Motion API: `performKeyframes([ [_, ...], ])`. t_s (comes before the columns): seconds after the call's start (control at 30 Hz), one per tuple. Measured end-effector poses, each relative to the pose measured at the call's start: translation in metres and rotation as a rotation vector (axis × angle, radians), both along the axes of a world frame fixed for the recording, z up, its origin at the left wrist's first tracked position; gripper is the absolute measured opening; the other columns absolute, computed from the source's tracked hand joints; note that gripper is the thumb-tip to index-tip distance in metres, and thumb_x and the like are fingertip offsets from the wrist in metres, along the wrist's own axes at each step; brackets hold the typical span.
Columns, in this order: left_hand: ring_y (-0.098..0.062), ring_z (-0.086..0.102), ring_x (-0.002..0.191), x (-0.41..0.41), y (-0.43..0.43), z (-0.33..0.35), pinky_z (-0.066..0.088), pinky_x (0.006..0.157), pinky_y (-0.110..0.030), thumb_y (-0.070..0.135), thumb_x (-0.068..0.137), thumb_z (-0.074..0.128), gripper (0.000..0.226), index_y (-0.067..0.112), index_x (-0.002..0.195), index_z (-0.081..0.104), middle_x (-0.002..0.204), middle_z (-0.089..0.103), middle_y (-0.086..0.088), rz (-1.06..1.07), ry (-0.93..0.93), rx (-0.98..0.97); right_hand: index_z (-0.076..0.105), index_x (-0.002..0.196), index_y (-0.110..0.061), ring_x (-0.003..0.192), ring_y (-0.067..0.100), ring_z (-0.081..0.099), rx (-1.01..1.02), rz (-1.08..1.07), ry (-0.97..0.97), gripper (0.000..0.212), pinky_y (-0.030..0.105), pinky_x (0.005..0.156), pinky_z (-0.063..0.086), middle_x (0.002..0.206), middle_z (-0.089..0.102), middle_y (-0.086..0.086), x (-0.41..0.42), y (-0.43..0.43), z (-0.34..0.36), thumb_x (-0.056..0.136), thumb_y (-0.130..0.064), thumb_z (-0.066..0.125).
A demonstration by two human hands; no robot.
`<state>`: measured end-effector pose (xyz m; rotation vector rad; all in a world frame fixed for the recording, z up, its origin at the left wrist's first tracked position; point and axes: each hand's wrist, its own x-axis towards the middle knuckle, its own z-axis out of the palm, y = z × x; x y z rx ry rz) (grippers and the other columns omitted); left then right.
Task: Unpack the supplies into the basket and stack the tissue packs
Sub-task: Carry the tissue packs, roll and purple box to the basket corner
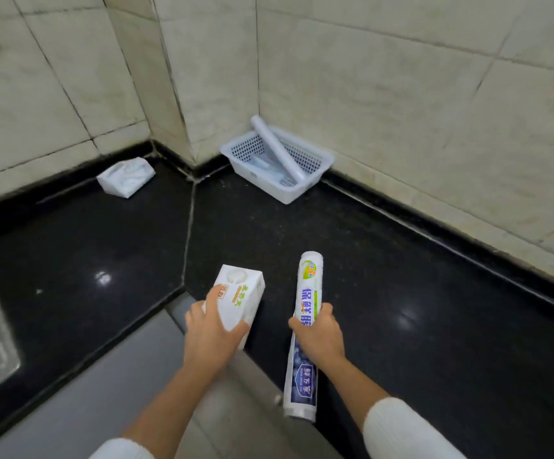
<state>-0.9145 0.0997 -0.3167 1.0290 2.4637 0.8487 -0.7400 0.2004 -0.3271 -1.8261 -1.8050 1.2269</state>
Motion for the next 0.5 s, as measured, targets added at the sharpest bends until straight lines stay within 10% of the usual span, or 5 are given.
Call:
performKeyframes([
  [0.5,-0.029,0.036,0.116,-0.209,0.112,0.002,0.043,0.086,-0.044,0.040,0.072,0.068,0.084,0.031,0.144,0.026,0.130,0.043,-0.010,0.142,0.051,-0.017,0.036,0.103,-0.017,0.083,0.022,0.058,-0.009,0.188,-0.062,0.051,0.033,0.067,0.048,0.110,0.056,0.009,-0.249,0.143,-0.009,0.076,-0.045,0.067],
])
